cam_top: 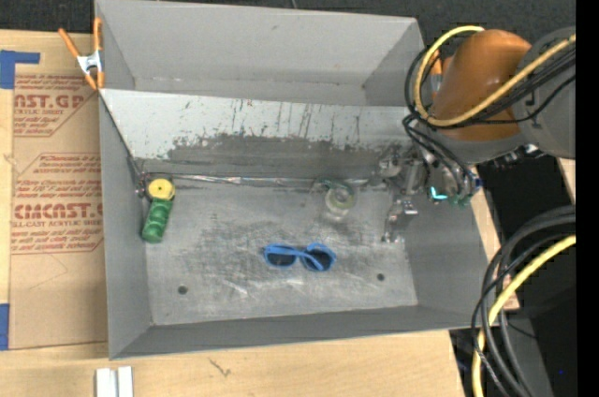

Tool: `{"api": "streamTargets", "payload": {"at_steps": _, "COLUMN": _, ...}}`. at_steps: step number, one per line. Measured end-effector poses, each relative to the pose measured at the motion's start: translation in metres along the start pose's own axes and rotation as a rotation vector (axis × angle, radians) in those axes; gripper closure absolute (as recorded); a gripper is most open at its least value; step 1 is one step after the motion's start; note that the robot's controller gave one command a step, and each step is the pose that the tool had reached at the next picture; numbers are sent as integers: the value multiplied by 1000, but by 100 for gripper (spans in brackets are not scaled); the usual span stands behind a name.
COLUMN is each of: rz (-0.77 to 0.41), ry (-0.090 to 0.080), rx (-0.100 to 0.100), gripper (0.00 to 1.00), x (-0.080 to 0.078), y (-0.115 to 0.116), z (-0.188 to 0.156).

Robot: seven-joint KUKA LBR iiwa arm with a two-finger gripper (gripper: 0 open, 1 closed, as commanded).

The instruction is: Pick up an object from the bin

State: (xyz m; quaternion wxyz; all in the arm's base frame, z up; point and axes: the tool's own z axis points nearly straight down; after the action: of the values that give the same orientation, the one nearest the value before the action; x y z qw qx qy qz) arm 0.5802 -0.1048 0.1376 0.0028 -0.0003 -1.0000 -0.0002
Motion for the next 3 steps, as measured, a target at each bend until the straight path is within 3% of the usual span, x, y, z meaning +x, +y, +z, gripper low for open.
{"api": "streamTargets", "payload": {"at_steps": 1, "rz": -431, "ry": 1, "rx": -3, "gripper": 0, "x": 69, "y": 43, "z": 59}}
{"api": "streamTargets", "payload": {"at_steps": 2, "rz": -456, "ry": -15, "rx": 1, "gripper": 0, "x": 79, "y": 145, "z": 66}}
{"api": "streamTargets", "payload": {"at_steps": 3, "rz": -453, "ry": -15, "rx": 1, "gripper": 100, "x": 78, "y": 143, "z": 63}}
